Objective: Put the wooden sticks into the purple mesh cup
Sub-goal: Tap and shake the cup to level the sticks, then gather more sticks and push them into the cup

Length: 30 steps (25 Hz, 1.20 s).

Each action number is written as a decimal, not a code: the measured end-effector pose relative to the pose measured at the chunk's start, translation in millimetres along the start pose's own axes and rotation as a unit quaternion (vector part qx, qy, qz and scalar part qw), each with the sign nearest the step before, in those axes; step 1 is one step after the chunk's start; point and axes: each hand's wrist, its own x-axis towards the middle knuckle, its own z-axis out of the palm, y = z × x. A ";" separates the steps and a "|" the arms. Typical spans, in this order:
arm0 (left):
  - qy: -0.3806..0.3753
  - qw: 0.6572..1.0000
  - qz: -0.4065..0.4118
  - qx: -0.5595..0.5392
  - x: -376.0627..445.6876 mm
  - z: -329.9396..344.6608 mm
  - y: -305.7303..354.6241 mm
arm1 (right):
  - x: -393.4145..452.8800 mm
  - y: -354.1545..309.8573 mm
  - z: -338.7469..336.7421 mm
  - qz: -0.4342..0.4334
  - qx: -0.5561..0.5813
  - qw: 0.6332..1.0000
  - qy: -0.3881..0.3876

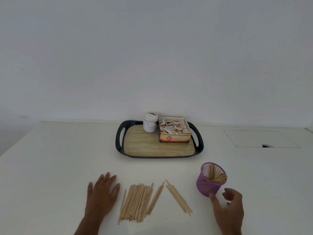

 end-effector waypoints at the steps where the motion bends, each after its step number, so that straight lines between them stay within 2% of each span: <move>1: 0.024 0.999 -0.011 -0.024 2.3 -2.4 4.8 | -7.7 2.2 0.7 -0.039 -0.023 0.999 -0.013; 3: 0.070 0.996 -0.019 -0.044 4.6 -7.5 18.8 | -20.2 3.7 8.0 -0.114 -0.086 0.987 -0.077; 5: 0.061 0.998 -0.019 -0.026 2.6 -11.9 39.1 | -28.2 -2.5 18.6 -0.142 -0.135 0.968 -0.155; 8: -0.010 0.997 -0.065 -0.029 4.2 -13.8 62.0 | -32.5 -22.4 37.1 -0.152 -0.215 0.940 -0.215; 10: -0.067 0.993 -0.093 -0.013 7.7 -17.5 67.2 | -34.3 -35.1 48.6 -0.156 -0.288 0.908 -0.261; 13: -0.143 0.984 -0.103 0.002 6.4 -24.2 70.6 | -39.1 -52.6 61.3 -0.175 -0.360 0.869 -0.291; 20: -0.184 0.977 -0.078 -0.072 -9.9 -16.2 106.8 | -48.7 -66.7 77.2 -0.159 -0.330 0.868 -0.336; 25: -0.156 0.983 -0.048 -0.087 -21.2 -0.5 130.0 | -53.8 -68.1 85.8 -0.127 -0.322 0.868 -0.357; 30: -0.151 0.977 -0.066 -0.135 -23.2 0.2 135.0 | -51.0 -74.9 86.1 -0.082 -0.295 0.891 -0.336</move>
